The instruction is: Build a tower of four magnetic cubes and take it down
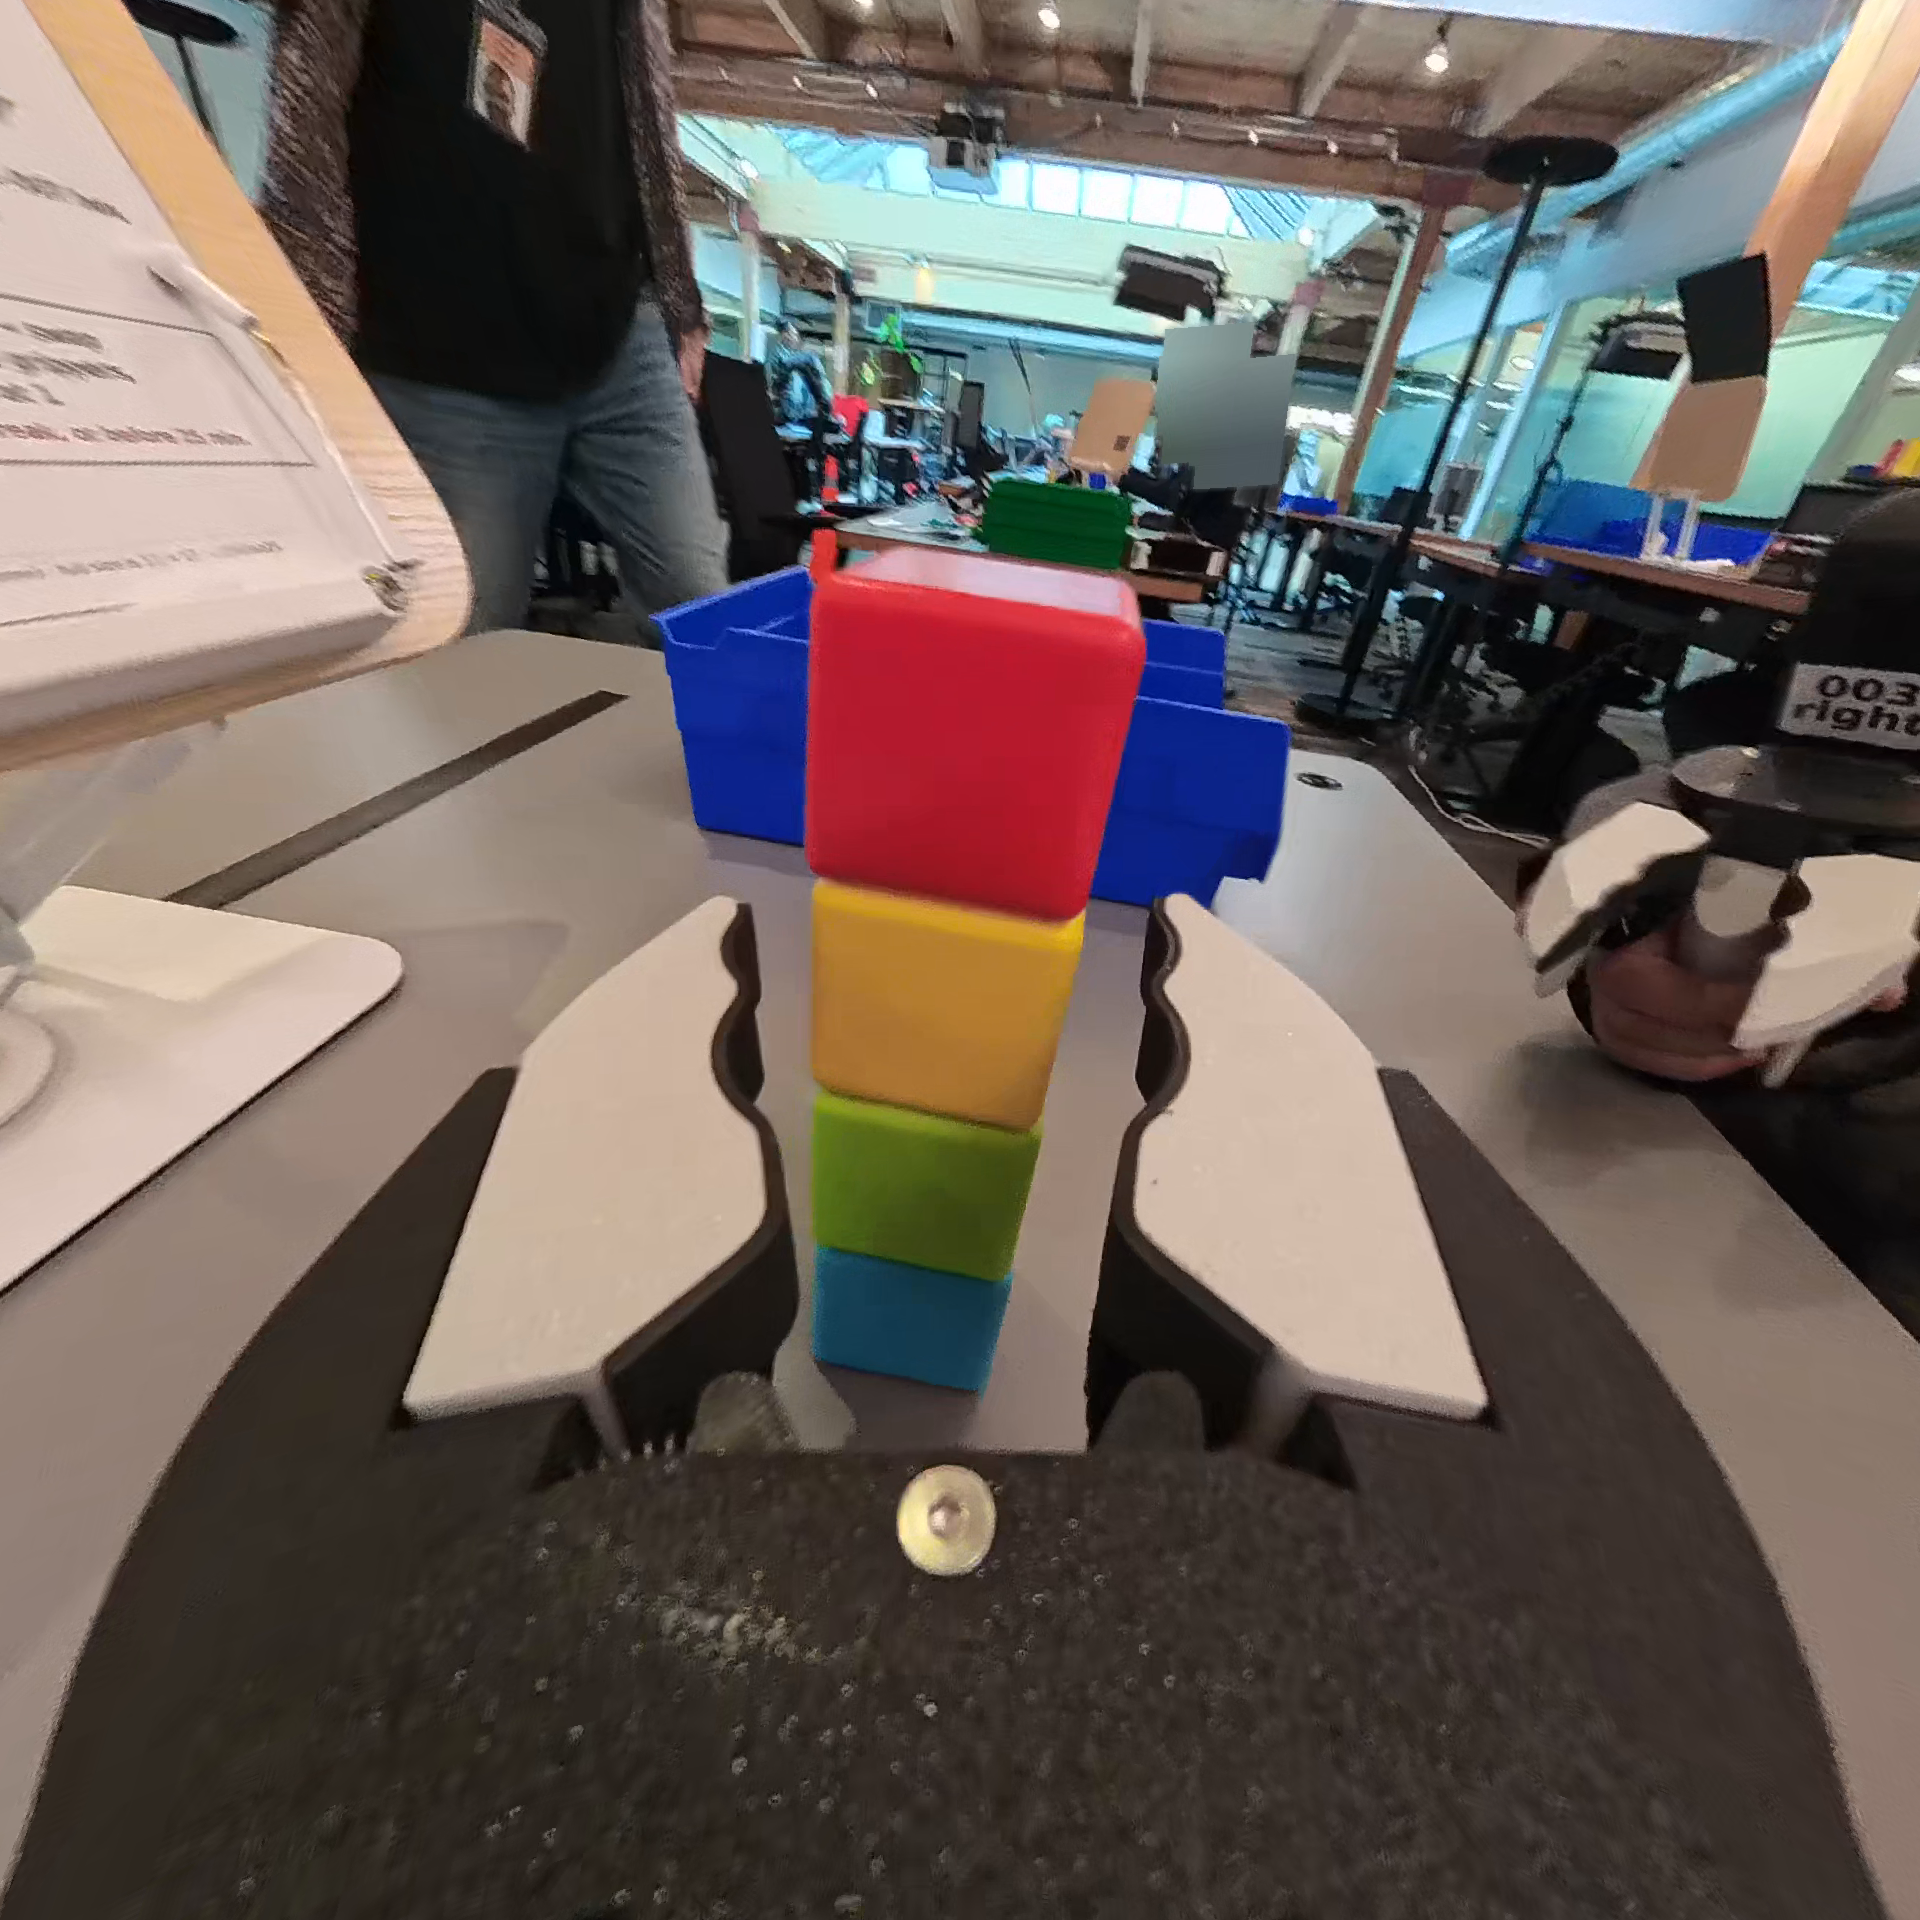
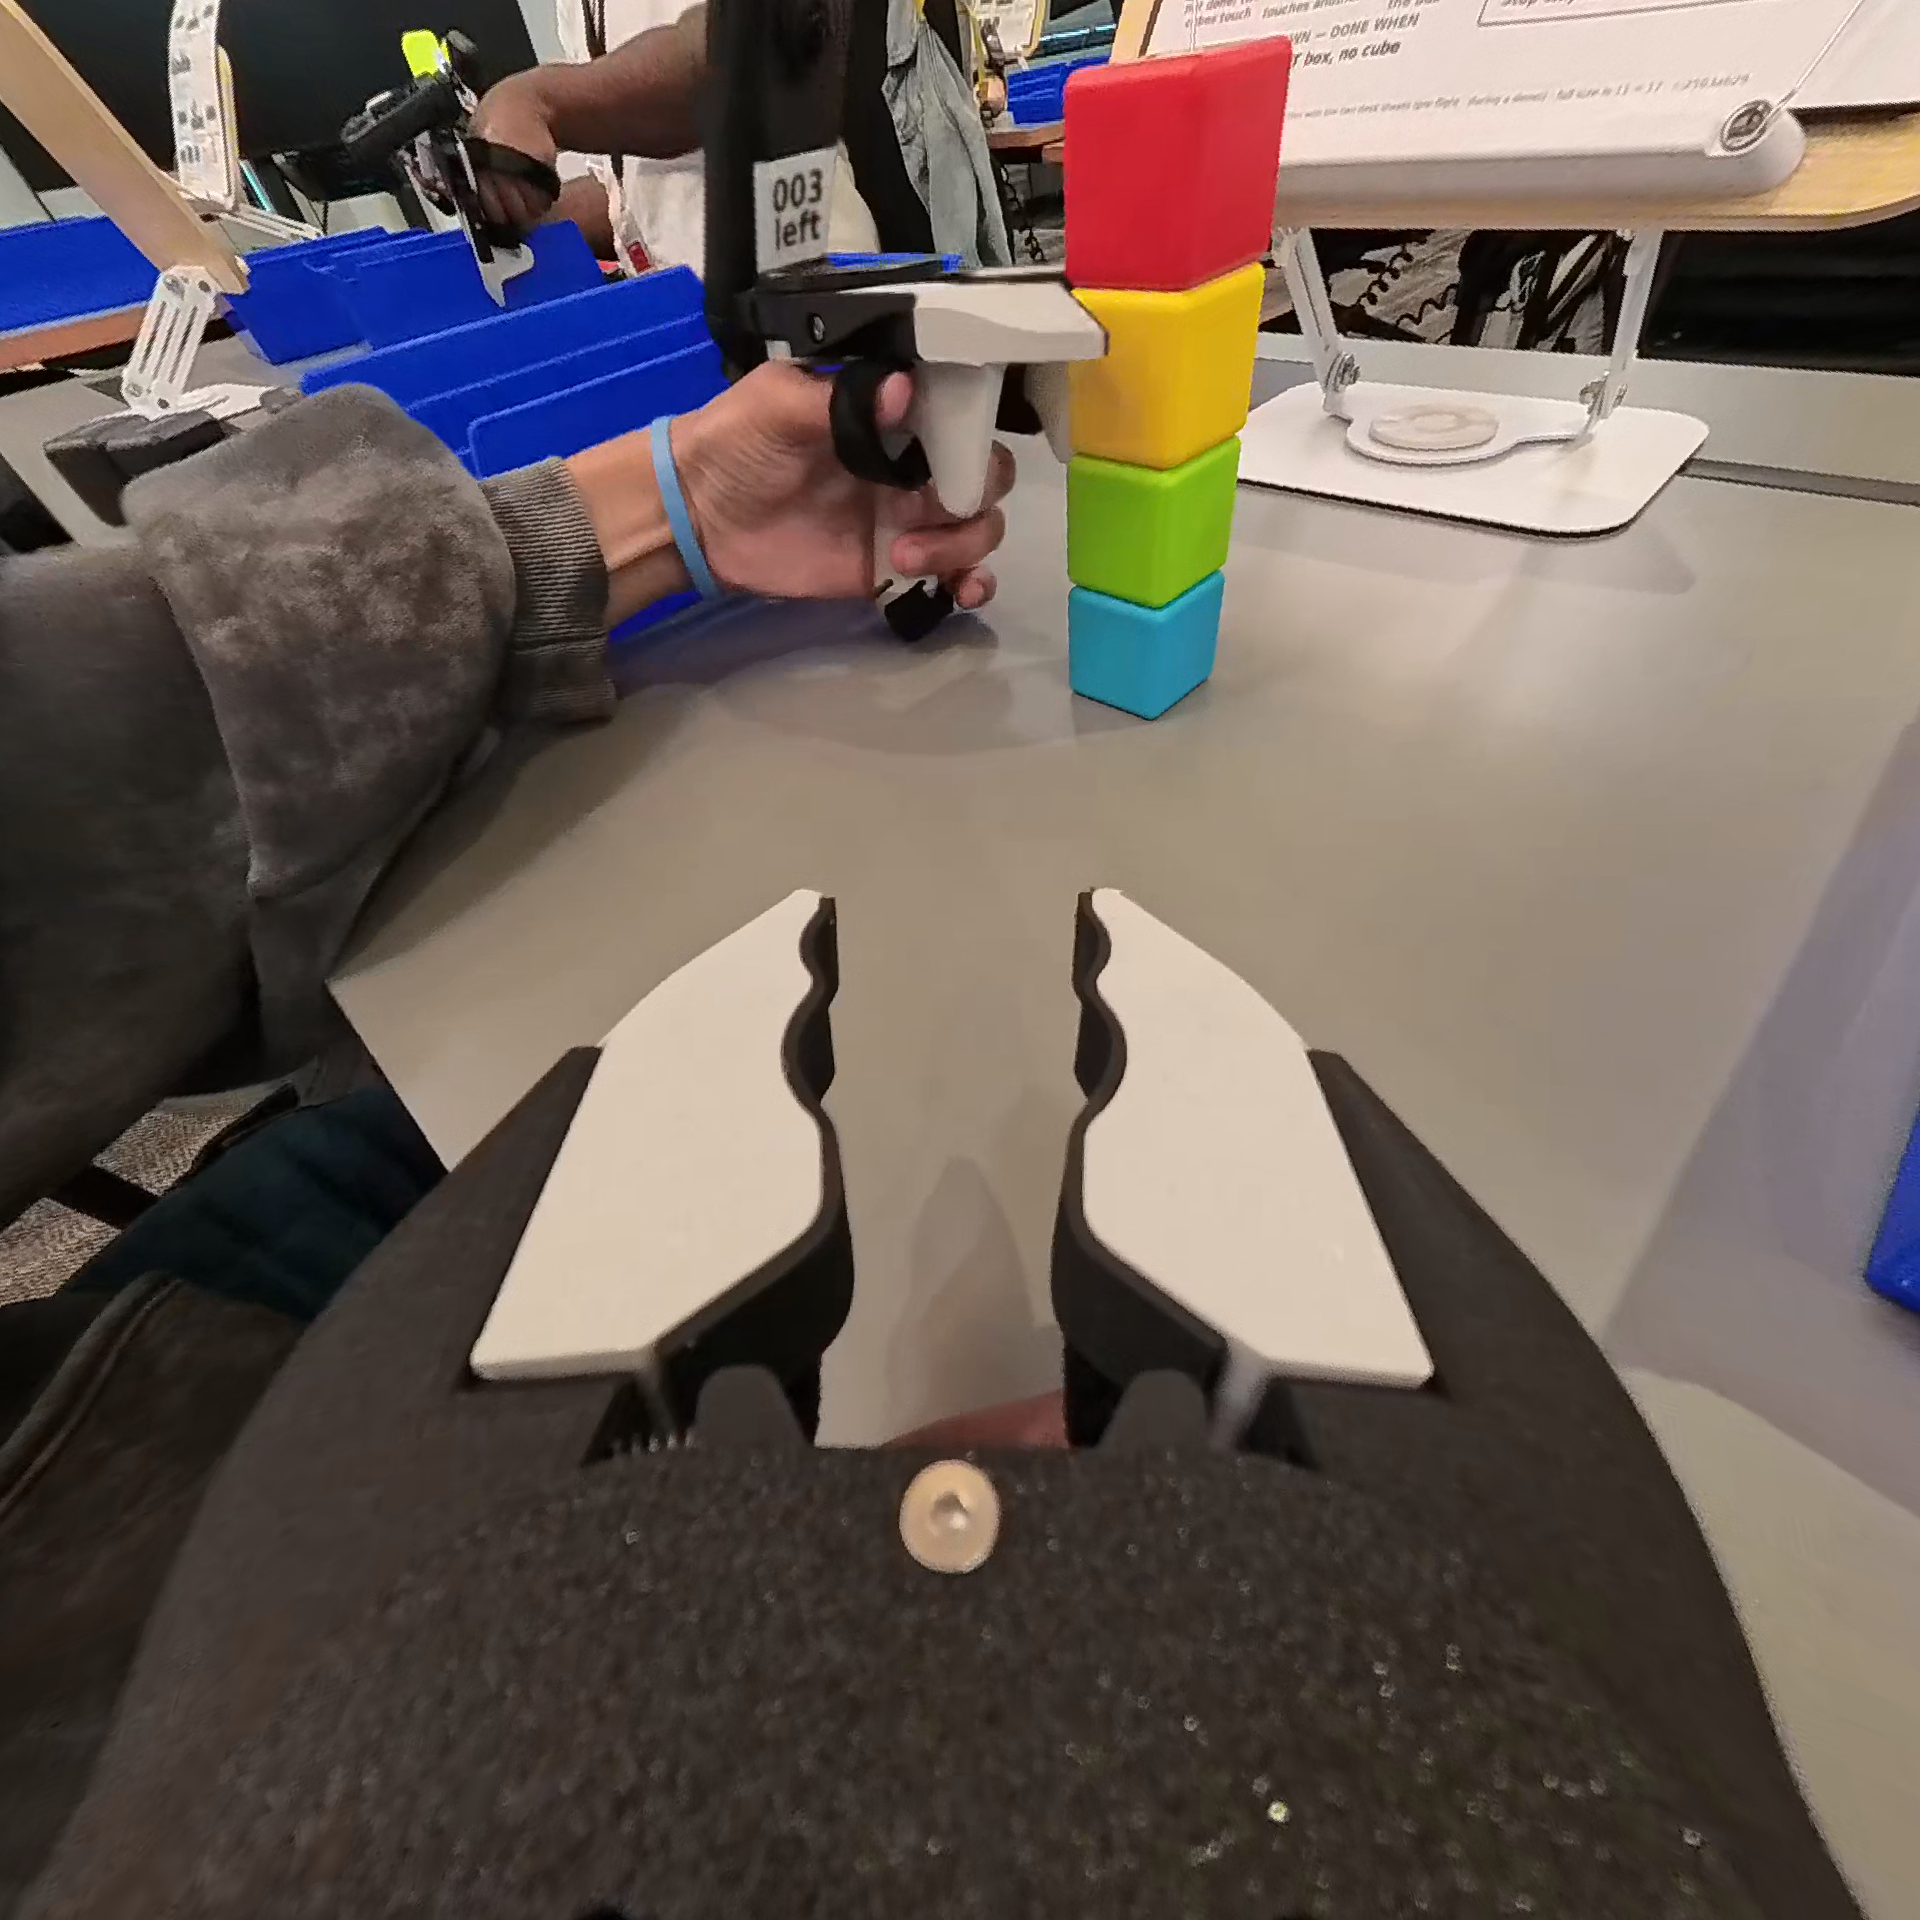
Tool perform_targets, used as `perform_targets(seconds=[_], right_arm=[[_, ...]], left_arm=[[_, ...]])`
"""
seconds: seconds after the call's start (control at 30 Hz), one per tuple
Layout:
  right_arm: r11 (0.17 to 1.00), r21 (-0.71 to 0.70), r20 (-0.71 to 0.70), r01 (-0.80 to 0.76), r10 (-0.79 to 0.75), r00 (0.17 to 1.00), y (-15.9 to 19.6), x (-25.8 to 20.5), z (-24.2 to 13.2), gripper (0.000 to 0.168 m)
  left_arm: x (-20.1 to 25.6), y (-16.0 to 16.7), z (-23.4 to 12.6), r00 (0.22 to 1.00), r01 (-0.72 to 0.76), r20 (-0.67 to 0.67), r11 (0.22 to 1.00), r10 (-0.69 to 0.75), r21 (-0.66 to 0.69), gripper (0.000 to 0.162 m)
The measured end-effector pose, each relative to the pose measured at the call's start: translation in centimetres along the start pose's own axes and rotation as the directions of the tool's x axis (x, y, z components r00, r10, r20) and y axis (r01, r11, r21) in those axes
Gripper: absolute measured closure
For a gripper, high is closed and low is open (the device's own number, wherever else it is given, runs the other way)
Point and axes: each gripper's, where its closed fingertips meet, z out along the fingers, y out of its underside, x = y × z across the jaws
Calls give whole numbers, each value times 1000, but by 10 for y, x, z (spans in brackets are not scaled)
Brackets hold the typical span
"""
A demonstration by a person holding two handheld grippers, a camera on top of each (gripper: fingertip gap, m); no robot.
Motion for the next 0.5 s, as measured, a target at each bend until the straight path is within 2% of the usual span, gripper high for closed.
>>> perform_targets(seconds=[0.1, 0.13, 0.17, 0.2, 0.37, 0.5], right_arm=[[1000, -9, 5, -8, 8, 1000, 1, 0, 1, 125], [1000, -14, 8, -11, 11, 1000, 2, 0, 1, 125], [1000, -16, 9, -15, 15, 1000, 2, 0, 2, 125], [1000, -18, 10, -19, 19, 1000, 2, 1, 2, 125], [999, -18, 13, -36, 37, 999, 2, 2, 2, 125], [994, 106, 43, -29, 25, 999, -20, 5, -2, 125]], left_arm=[[4, 8, 9, 999, -19, -38, 998, 17, -62, 93], [6, 10, 12, 998, -35, -52, 996, 31, -79, 98], [7, 11, 13, 997, -57, -58, 995, 52, -82, 111], [10, 11, 14, 994, -80, -76, 994, 74, -80, 113], [11, 11, 15, 993, -82, -91, 994, 74, -79, 113], [11, 11, 15, 993, -82, -96, 994, 74, -77, 113]])
